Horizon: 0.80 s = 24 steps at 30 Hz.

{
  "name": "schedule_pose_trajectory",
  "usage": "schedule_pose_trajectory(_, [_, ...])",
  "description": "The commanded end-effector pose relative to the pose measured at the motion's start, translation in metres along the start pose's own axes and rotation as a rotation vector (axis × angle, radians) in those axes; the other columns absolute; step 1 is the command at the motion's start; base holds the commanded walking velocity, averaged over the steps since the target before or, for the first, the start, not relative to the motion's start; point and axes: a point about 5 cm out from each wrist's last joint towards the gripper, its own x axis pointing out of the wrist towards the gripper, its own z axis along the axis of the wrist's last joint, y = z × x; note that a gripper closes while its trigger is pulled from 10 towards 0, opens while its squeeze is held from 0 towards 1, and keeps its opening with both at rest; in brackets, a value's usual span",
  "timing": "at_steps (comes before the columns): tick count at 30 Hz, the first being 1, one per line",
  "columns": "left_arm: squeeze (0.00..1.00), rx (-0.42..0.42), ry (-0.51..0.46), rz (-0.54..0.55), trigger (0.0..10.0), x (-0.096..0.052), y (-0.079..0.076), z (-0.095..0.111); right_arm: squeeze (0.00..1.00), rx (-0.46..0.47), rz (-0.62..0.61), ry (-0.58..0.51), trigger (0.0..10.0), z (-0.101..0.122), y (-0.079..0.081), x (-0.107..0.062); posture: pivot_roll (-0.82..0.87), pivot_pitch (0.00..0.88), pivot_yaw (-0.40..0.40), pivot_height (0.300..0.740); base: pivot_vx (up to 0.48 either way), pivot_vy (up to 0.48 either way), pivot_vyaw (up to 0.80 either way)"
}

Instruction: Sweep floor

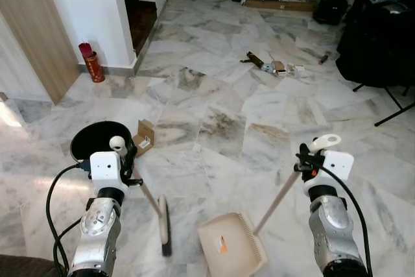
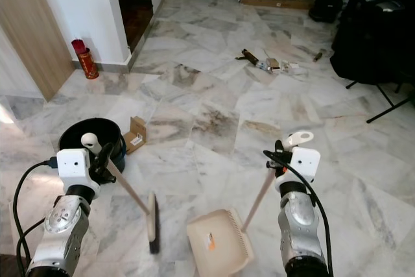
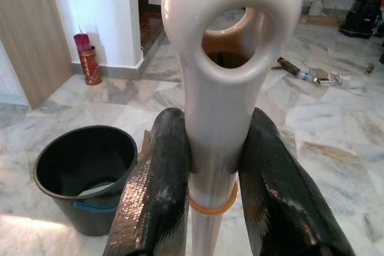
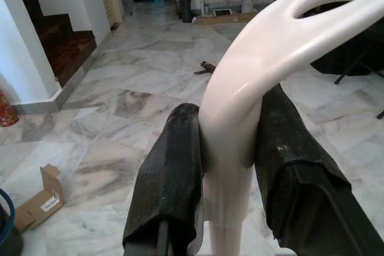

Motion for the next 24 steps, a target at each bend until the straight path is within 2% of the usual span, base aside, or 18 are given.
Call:
schedule_pose_trajectory(1, [0.0,-0.01,-0.041,-0.015,10.0,0.005,-0.006,0.011,0.0,0.006,-0.027,-0.048,10.0,0.014,-0.005,0.007,0.01,0.0,-0.03,0.74,0.36,0.0,0.0])
schedule_pose_trajectory(12, [0.0,-0.004,-0.044,0.009,10.0,0.006,-0.001,0.015,0.0,0.012,-0.007,-0.02,10.0,0.014,-0.001,0.014,0.05,0.0,-0.064,0.74,0.362,0.0,0.0])
schedule_pose_trajectory(24, [0.0,-0.011,-0.038,0.002,10.0,0.005,-0.003,0.014,0.0,0.025,0.013,-0.018,10.0,0.017,0.007,0.02,0.05,0.0,-0.069,0.74,0.365,0.0,0.0])
